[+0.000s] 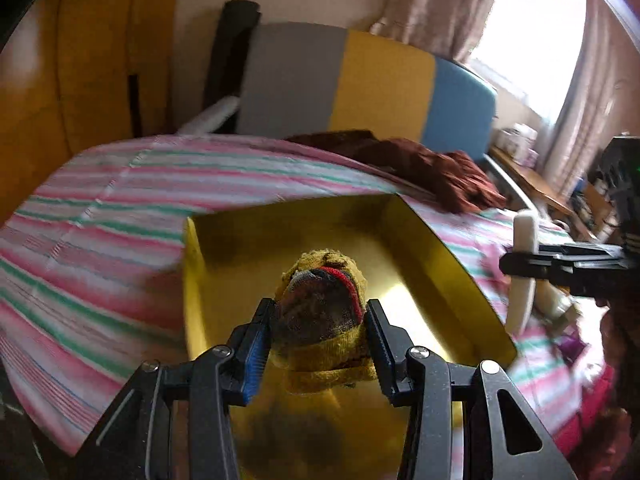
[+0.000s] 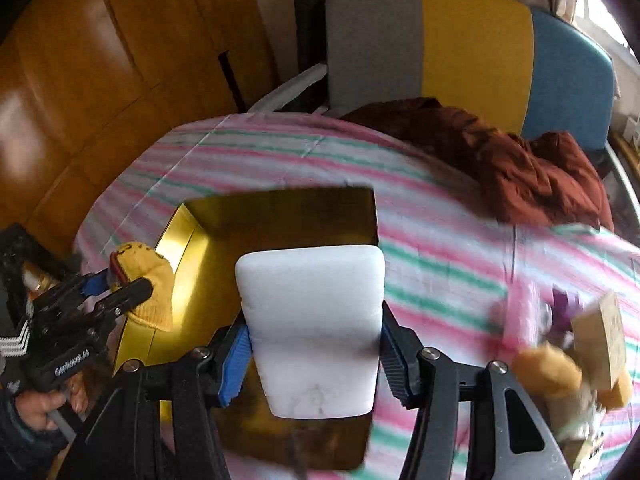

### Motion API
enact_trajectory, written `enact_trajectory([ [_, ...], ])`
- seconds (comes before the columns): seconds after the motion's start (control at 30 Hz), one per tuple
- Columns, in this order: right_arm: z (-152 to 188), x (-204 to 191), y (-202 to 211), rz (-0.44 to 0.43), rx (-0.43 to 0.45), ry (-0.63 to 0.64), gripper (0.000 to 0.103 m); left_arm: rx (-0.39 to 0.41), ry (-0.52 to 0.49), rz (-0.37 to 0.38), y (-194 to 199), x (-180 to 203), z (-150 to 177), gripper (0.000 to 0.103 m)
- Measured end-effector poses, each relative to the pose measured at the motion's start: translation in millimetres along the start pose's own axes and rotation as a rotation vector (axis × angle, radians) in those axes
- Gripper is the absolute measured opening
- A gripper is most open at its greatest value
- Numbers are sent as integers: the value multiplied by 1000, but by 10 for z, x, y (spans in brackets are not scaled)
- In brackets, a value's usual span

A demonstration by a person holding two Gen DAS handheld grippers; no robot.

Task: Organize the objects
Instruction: 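Carry both items to the gold tray and open both tools to release them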

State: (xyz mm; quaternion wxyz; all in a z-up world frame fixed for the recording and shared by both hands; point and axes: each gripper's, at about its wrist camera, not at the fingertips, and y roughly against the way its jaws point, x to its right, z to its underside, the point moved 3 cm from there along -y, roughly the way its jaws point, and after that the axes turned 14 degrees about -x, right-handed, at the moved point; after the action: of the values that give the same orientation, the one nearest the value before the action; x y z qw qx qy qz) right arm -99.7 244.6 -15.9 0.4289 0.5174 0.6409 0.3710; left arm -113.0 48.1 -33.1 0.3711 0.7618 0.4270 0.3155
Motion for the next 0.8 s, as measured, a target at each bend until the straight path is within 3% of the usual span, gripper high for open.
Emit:
enact_trajectory([
  [0.03,-109,-27,-31,1,14,-7,61,6,1,-27,-26,-44,-84,48],
  [0.1,-208,-35,-31,-8,27,-18,80,33,33,-65,-40,-137,-222,60],
  [0.13,-247,-40,-31,-9,31,-29,83,42,50,-82,-31,-167,-273,79],
  [0.17,-259,-42,-25,-14,38,-40,83,59,68,-96,4,-212,-298,91],
  [0.27,-193,-41,1,-36,58,-58,83,119,95,-124,172,-286,-287,100],
  [0.57,171,-199,14,3,80,-41,83,106,157,-74,351,-195,37,100],
  [0.8,396,-338,58,82,126,-26,83,92,144,-98,411,9,181,102],
])
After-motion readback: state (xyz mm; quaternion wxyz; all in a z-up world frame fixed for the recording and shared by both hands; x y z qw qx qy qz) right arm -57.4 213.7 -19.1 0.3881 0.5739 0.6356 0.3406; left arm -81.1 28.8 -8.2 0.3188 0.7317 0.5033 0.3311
